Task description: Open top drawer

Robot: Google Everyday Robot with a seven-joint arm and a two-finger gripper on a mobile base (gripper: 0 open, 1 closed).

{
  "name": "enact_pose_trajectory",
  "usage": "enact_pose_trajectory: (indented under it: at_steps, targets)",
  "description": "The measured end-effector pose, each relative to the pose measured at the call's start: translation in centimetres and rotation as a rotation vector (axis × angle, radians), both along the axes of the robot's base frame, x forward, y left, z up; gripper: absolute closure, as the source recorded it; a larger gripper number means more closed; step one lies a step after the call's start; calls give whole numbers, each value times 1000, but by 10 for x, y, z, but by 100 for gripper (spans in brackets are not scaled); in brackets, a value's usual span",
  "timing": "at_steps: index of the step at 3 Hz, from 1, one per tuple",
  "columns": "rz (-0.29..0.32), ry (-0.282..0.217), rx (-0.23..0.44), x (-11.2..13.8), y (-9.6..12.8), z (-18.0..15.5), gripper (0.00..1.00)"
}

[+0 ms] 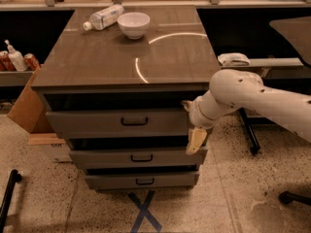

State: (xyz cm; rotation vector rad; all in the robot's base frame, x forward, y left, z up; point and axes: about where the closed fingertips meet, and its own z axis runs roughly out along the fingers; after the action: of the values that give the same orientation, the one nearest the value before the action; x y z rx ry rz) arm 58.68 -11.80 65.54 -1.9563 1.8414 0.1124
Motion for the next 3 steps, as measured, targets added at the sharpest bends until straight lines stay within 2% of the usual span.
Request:
enact_pose_trajectory:
  at_steps: [1, 2, 3]
  targets:
    - [15, 7, -11, 7, 4, -13, 15]
    - [25, 0, -8, 4, 4, -14, 38]
    - [36, -28, 11, -8, 2, -1, 63]
